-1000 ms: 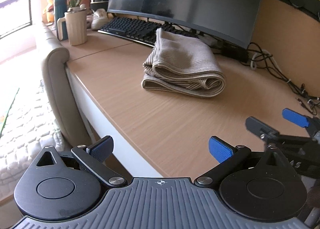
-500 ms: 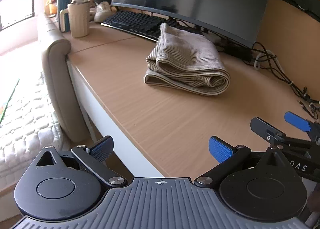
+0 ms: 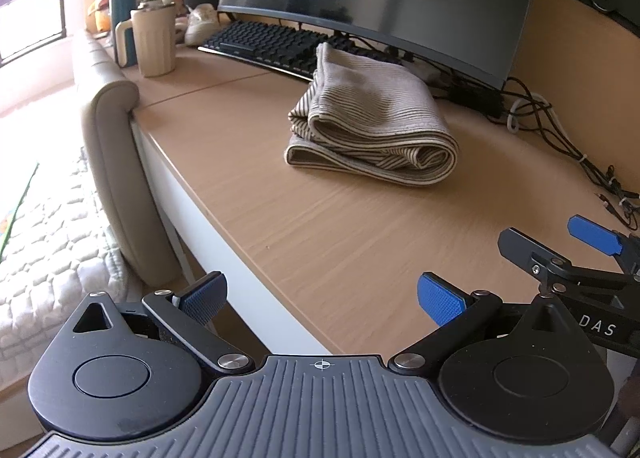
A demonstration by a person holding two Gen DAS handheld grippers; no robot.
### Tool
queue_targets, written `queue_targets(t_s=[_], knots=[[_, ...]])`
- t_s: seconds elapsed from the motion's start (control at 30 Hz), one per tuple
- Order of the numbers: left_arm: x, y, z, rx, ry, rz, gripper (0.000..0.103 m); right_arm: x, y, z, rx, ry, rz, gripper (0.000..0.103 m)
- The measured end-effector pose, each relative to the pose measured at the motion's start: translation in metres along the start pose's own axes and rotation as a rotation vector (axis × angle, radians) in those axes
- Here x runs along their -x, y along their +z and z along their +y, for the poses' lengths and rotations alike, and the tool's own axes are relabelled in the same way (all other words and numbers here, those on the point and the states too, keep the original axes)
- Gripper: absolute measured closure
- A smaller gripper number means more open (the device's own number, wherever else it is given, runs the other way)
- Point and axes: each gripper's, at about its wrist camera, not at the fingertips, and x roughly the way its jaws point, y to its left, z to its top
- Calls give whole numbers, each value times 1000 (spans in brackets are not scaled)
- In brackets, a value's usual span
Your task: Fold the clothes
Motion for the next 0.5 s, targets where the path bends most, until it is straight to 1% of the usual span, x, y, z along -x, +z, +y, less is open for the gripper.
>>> queue_targets(t_s=[0.5], knots=[[-1,0,2,18,6,16,0,0,0,-1,-3,2,-3,0]])
